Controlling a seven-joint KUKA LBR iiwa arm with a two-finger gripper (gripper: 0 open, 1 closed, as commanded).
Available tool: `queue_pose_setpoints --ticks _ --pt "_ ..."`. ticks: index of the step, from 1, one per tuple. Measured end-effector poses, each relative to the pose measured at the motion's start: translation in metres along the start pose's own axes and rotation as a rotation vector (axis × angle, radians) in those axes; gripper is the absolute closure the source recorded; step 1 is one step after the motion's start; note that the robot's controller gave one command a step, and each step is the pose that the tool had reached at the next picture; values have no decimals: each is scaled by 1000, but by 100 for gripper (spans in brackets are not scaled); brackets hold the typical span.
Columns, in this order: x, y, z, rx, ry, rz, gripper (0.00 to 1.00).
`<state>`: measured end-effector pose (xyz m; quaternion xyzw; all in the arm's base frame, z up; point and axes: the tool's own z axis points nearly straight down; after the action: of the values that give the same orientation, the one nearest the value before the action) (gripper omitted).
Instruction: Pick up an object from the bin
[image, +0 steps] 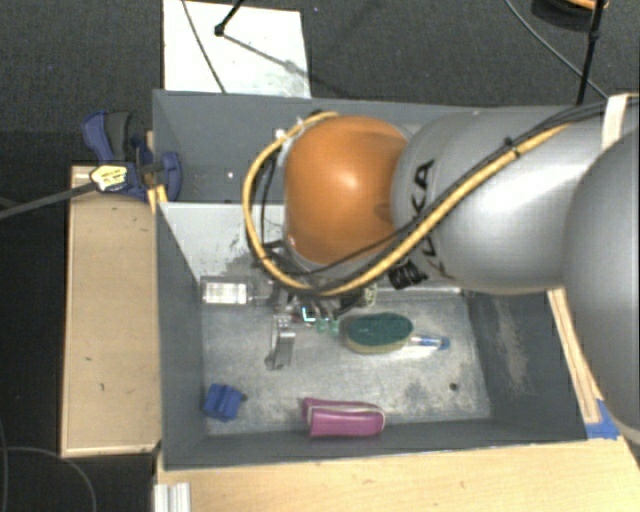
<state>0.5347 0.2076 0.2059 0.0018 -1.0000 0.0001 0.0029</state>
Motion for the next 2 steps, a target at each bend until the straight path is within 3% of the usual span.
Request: queue_pose_setpoints --ticks 1,2 --pt "60 15 116 1 0 -99 0" --pt "49 48 136 -4 -11 -56 0"
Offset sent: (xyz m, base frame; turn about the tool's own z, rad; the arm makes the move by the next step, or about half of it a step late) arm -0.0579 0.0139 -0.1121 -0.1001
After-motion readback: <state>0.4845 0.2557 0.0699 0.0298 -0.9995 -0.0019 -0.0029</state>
